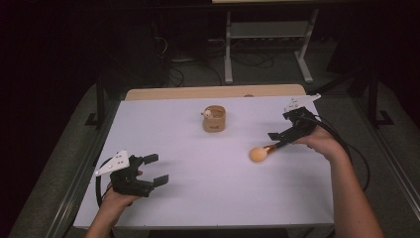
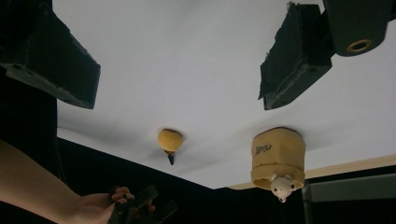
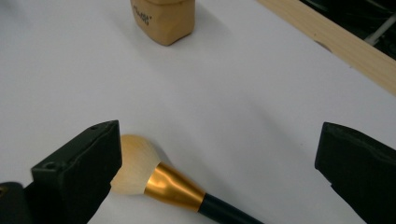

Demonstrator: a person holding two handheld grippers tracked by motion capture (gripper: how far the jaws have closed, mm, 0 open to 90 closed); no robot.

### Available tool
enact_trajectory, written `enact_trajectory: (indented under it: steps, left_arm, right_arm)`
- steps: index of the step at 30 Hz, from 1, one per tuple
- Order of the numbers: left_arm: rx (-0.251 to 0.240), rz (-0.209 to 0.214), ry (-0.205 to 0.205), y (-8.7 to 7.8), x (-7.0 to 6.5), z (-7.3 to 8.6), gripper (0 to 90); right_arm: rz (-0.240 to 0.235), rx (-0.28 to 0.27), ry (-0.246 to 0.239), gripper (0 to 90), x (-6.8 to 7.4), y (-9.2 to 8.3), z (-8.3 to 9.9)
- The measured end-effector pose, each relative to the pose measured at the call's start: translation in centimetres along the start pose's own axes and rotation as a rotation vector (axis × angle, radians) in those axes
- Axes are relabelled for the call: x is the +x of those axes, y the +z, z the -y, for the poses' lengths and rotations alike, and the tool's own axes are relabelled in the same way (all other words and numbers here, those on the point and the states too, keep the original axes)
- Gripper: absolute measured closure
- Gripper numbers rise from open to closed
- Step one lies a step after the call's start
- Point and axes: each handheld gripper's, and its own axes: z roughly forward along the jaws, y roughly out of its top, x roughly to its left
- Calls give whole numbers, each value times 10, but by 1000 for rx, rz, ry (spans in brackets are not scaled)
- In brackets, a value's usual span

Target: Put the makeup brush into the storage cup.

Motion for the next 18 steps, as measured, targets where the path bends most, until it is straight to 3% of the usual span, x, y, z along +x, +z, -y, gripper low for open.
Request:
enact_trajectory:
  steps: [10,18]
  left_arm:
    - [1,2,0,0,0,0,117]
    - [0,2,-3,0,0,0,117]
  right_arm:
    - [-29,65,-30,0,-1,3,1]
    - [-60,154,-59,1,-3,9,1]
